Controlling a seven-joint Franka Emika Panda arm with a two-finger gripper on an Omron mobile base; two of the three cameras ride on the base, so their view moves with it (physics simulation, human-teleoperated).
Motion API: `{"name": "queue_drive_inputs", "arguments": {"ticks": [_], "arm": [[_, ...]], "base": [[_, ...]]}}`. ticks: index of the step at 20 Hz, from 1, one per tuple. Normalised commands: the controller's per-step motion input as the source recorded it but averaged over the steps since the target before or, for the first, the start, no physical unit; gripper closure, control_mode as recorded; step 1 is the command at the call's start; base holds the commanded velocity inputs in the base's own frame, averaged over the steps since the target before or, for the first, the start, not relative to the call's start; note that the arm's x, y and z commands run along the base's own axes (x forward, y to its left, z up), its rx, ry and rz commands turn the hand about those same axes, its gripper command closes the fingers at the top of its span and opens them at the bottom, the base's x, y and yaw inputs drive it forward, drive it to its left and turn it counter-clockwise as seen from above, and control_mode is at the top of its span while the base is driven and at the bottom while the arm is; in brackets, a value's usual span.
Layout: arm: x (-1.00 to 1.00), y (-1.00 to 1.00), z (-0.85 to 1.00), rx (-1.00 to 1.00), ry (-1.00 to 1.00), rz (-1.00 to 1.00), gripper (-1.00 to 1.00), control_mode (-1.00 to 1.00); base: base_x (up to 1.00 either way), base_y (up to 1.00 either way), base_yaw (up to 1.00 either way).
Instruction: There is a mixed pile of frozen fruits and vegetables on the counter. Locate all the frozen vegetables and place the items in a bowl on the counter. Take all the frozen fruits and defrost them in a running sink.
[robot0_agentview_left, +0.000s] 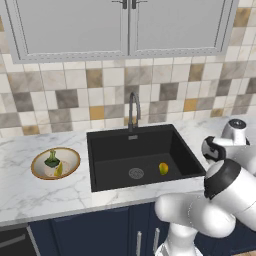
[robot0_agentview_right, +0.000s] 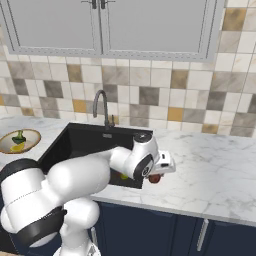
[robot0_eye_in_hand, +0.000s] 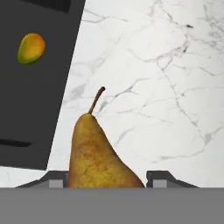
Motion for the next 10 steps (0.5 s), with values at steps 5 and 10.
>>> {"name": "queue_drive_inputs", "arguments": {"ticks": [5,10], "arm": [[0.22,0.33,0.0,0.0,0.0,0.0,1.0,-1.0],[0.24,0.36,0.04,0.05,0.0,0.0,1.0,-1.0]], "base": [[0.0,0.0,0.0],[0.0,0.0,0.0]]}}
